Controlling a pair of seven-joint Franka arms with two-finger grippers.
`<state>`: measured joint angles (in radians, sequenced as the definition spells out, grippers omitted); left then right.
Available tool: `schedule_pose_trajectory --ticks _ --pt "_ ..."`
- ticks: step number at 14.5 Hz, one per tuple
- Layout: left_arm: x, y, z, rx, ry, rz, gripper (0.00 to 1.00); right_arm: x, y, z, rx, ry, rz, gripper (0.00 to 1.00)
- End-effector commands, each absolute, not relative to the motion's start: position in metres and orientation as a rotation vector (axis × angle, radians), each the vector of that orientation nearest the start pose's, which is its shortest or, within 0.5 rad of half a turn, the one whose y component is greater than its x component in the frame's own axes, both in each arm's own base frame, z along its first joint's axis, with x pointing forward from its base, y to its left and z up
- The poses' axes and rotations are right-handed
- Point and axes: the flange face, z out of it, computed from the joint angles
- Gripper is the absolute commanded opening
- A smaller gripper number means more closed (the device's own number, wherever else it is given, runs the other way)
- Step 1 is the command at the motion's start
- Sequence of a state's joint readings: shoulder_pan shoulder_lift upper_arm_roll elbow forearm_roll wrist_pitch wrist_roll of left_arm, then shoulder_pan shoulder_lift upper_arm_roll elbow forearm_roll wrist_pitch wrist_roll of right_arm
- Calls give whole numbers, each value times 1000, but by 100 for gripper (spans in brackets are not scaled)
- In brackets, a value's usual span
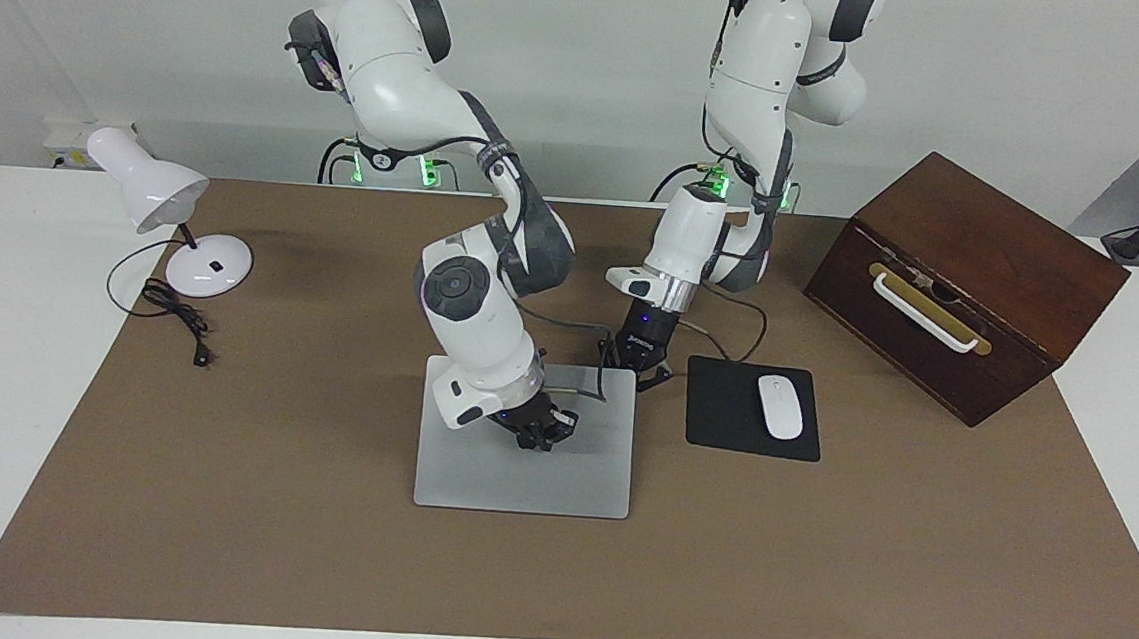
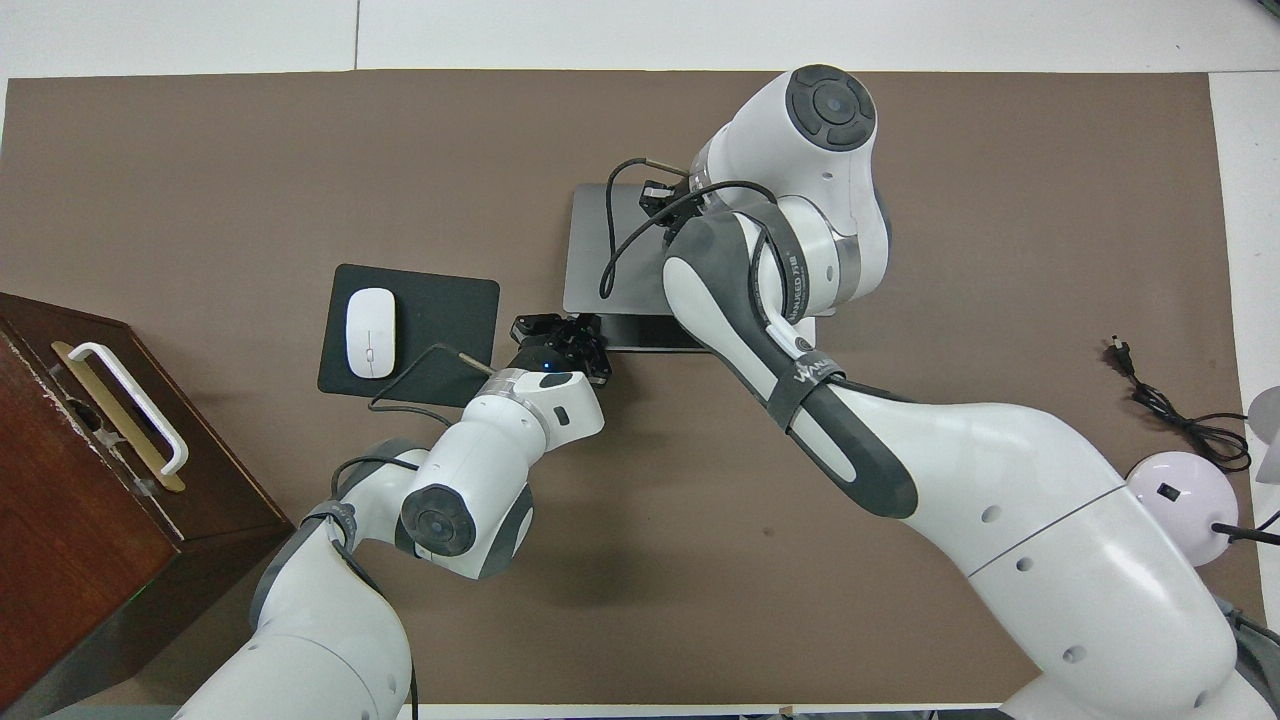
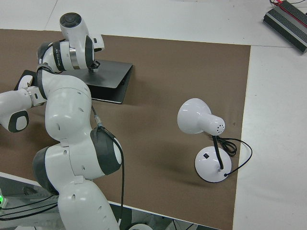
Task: Close laptop with both arms
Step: 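Press the laptop lid fully shut with the right gripper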
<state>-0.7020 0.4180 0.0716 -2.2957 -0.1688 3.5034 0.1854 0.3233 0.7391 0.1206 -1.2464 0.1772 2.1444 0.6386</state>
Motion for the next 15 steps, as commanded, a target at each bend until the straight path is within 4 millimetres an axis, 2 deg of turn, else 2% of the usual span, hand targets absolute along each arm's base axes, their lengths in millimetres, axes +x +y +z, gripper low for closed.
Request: schedule_pose_trajectory --ticks 1,11,15 --pt "470 -313 221 -2885 995 -1130 0 688 309 343 -2793 471 -14 0" --pt "469 -313 220 -2879 1005 -1124 0 685 309 319 -2785 484 -54 0" --pt "468 -312 220 -2879 1005 -1122 0 684 310 320 -2789 482 -44 0"
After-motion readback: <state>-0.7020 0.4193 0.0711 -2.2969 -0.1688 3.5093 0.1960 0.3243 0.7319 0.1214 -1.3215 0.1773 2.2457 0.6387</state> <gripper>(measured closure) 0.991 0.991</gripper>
